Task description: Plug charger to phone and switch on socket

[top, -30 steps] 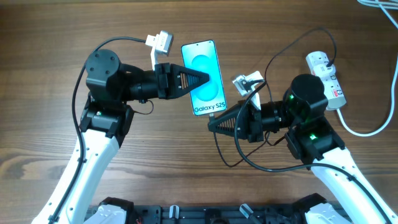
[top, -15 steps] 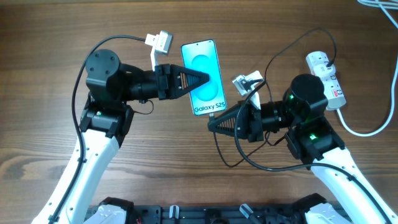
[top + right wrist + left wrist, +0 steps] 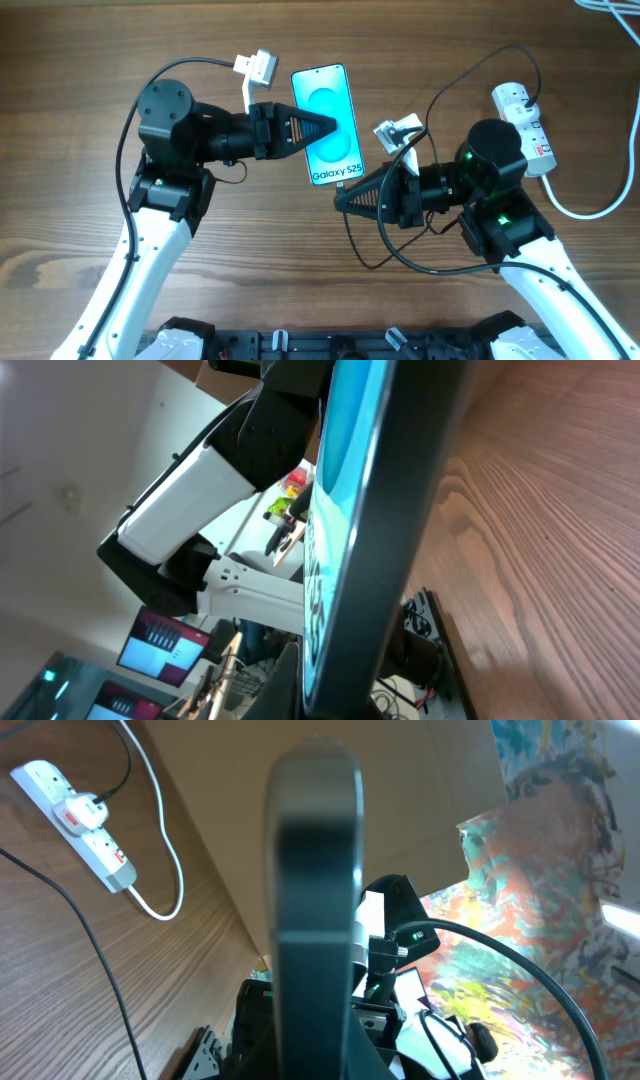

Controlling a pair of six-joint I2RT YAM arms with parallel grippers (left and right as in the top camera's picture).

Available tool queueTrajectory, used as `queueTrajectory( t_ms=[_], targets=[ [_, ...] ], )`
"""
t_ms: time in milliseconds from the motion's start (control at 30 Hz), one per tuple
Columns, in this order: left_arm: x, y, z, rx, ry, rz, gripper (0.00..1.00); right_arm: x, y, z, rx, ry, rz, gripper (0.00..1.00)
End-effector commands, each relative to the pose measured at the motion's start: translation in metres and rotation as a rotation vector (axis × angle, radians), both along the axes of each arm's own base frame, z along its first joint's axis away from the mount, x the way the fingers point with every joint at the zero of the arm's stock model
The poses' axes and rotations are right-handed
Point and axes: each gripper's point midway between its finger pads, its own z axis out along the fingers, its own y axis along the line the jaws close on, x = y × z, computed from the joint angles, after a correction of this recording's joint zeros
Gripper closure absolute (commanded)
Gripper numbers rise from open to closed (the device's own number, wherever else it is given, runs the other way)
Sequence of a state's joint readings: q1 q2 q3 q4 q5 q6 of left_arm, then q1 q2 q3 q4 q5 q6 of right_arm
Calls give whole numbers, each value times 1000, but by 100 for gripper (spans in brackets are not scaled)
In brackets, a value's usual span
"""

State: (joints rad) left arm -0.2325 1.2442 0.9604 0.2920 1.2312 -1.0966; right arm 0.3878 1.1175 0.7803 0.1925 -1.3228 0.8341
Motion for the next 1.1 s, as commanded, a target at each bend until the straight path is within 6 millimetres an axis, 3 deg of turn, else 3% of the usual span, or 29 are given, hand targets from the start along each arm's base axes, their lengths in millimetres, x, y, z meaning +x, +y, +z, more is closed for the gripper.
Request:
queueTrajectory(
  t_ms=[0,300,700,733,767,833,967,1067],
  targets=[
    [-8,-1,7,-2,-40,-46,96,8,2,0,-8,26,-42,96],
    [-21,-1,6,1,-110,-118,96,15,3,1,-16,115,-79,96],
    [-41,-5,6,-2,-127,-226,96,32,5,10,17,68,-158,96],
    [-40,-5,6,-2,-128,-221,96,33,5,9,16,69,-157,78],
    [-39,-5,6,-2,-131,-218,96,33,5,9,18,64,-154,49],
    [-36,-6,6,-2,-151,-201,96,28,5,9,18,57,-125,22],
    [-28,-6,7,1,-150,-150,96,11,4,10,23,28,-22,10],
    [-22,-6,7,4,-188,-117,96,1,3,10,24,29,38,12]
  ],
)
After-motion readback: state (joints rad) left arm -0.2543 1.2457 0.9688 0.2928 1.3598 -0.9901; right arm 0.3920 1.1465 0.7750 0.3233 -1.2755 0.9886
